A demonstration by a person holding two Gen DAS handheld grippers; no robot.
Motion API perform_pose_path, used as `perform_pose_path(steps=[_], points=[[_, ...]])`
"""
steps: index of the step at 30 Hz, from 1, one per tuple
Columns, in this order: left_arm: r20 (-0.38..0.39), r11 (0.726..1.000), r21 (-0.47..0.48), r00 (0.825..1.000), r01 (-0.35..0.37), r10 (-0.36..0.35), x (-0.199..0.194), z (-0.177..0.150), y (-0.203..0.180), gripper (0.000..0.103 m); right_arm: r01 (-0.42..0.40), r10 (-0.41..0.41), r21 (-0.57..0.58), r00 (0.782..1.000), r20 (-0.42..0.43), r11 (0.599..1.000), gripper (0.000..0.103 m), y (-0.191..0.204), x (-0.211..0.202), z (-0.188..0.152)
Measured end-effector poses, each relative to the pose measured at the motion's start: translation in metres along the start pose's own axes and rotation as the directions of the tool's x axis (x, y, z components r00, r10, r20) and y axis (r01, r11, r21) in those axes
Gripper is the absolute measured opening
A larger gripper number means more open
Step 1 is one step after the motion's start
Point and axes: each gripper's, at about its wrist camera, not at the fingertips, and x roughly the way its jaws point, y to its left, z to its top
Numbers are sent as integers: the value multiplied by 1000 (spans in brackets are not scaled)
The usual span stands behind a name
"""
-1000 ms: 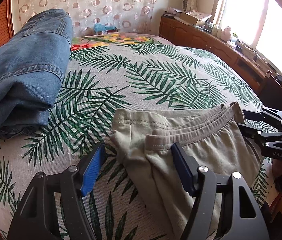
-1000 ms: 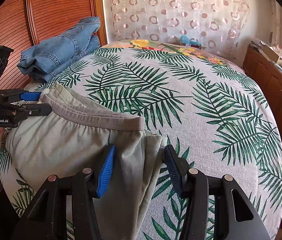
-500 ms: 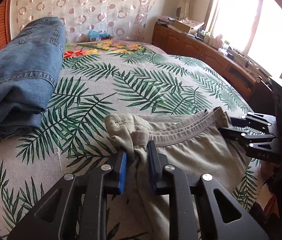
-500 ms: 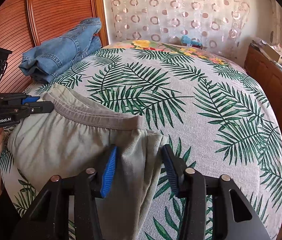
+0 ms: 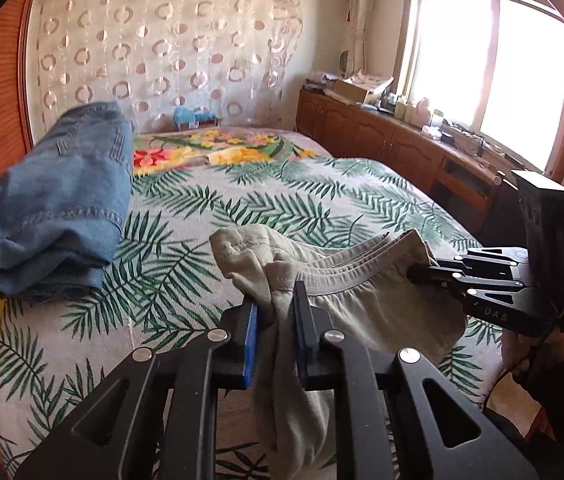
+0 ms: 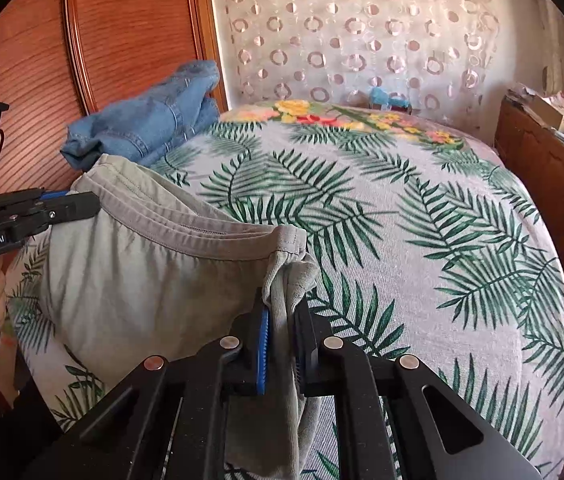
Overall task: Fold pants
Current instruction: 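Lift the folded pants edge with both tools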
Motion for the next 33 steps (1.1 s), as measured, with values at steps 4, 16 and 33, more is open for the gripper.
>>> perform_pose_path(steps=[4,16,33], points=[[49,1000,20,999,1,-2,-16,9,-8,16,0,0,0,998,55,1000,10,4,-25,1],[138,999,50,990,2,-9,-45,29,-20,16,28,-23,-28,985,169,999,10,5,-79,8],[245,996,89,969,0,-22,-83,55,-28,16,68,-42,-88,964,264,994,10,13,-124,25]])
